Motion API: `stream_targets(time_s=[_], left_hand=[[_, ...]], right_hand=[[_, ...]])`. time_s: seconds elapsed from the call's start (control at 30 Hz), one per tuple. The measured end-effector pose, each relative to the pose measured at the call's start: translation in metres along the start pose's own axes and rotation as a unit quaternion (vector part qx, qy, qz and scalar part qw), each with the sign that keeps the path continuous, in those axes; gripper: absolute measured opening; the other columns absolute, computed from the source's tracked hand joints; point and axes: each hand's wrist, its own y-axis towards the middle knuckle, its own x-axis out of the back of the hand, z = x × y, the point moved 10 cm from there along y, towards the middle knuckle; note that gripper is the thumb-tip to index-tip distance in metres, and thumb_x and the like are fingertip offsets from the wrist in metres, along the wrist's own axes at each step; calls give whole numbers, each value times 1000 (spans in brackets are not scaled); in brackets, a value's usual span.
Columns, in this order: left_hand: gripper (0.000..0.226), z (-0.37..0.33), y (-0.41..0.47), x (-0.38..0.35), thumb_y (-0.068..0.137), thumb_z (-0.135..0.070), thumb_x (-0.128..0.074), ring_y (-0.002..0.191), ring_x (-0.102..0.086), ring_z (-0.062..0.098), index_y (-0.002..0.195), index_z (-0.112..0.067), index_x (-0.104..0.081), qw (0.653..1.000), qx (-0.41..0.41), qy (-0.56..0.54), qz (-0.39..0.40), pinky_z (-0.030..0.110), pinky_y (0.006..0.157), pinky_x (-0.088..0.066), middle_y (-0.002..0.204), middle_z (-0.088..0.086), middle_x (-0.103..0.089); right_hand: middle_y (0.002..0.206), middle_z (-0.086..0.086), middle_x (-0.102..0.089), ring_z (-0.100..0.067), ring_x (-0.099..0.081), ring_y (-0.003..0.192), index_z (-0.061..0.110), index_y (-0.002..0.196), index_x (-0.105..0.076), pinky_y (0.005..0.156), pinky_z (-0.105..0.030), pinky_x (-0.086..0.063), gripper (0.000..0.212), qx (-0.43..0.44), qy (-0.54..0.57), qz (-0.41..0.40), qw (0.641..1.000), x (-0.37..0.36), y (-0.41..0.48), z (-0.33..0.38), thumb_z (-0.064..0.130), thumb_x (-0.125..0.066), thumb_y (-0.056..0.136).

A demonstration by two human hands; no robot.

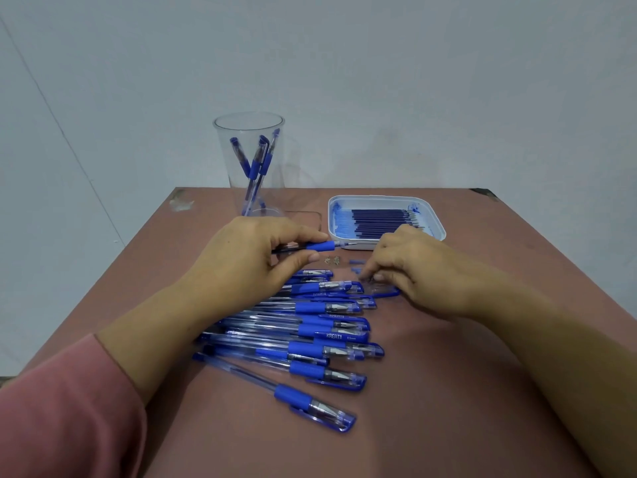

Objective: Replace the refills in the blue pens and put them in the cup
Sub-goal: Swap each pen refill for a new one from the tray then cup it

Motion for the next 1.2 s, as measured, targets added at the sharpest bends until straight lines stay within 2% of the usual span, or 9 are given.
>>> stream_targets(time_s=[0.13, 0.27, 0.33, 0.4, 0.53, 0.73, 0.93, 1.1, 1.2], left_hand=[[32, 0, 0, 0, 85, -52, -52, 71, -63, 5, 115, -46, -61, 1000, 0, -3, -2, 32, 67, -57, 84, -24, -64], [30, -2, 0, 1, 85, -52, -53, 70, -63, 6, 115, -49, -59, 1000, -4, -7, -4, 32, 66, -57, 84, -29, -61], [29, -3, 0, 1, 86, -47, -57, 72, -63, 4, 115, -50, -56, 1000, -9, -8, -5, 30, 66, -57, 84, -33, -59], [30, -4, -1, 0, 87, -41, -64, 74, -62, 2, 116, -48, -58, 1000, -14, -10, -6, 27, 67, -56, 84, -34, -58], [29, -6, -1, -1, 88, -46, -62, 71, -63, 3, 116, -42, -65, 1000, -23, -15, -8, 26, 64, -55, 82, -32, -59], [31, -4, -1, 1, 87, -42, -66, 76, -64, 3, 117, -47, -61, 1000, -20, -14, -13, 29, 67, -57, 87, -33, -60], [32, -7, -1, -2, 86, -52, -56, 74, -63, 1, 116, -42, -65, 1000, -24, -16, -8, 24, 65, -55, 86, -37, -58], [32, -5, -1, 0, 85, -53, -56, 74, -65, 4, 116, -46, -63, 1000, -14, -19, -11, 31, 66, -56, 88, -26, -65], [30, -3, -2, -1, 86, -48, -63, 75, -63, 1, 116, -42, -65, 1000, -7, -12, -7, 29, 67, -56, 88, -27, -64]], right_hand=[[99, 17, -51, -10, -40, 100, 36, 117, -64, 91, -29, -37, 27, -13, 15, -12, 1000, 4, 0, -5, 22, -52, 97], [94, 20, -53, -3, -50, 93, 29, 108, -68, 83, -18, -39, 24, 4, 63, -144, 988, 31, -7, -8, 14, -62, 91], [92, 20, -57, -1, -54, 91, 26, 106, -68, 78, -11, -41, 19, 5, 105, -205, 973, 42, -13, -5, 22, -67, 86], [93, 18, -62, -1, -57, 91, 25, 105, -68, 78, -12, -44, 25, 13, 142, -237, 961, 44, -15, 3, 35, -66, 82], [89, 10, -67, -7, -63, 86, 20, 100, -72, 75, -20, -52, 16, 48, 170, -251, 952, 40, -12, 18, 25, -70, 85], [82, 13, -65, -5, -60, 84, 18, 87, -68, 69, -9, -45, 10, 3, 172, -242, 955, 49, -19, 1, 8, -70, 84], [96, 20, -64, -1, -61, 95, 25, 103, -70, 81, -12, -47, 20, 32, 178, -201, 963, 38, -14, 14, 19, -72, 85], [86, 18, -66, 1, -62, 87, 22, 92, -70, 75, -8, -46, 19, -1, 195, -212, 958, 42, -18, 0, 5, -69, 84], [87, 19, -66, -1, -62, 89, 25, 93, -69, 76, -11, -47, 19, 1, 178, -227, 958, 47, -21, -3, 10, -71, 82]])
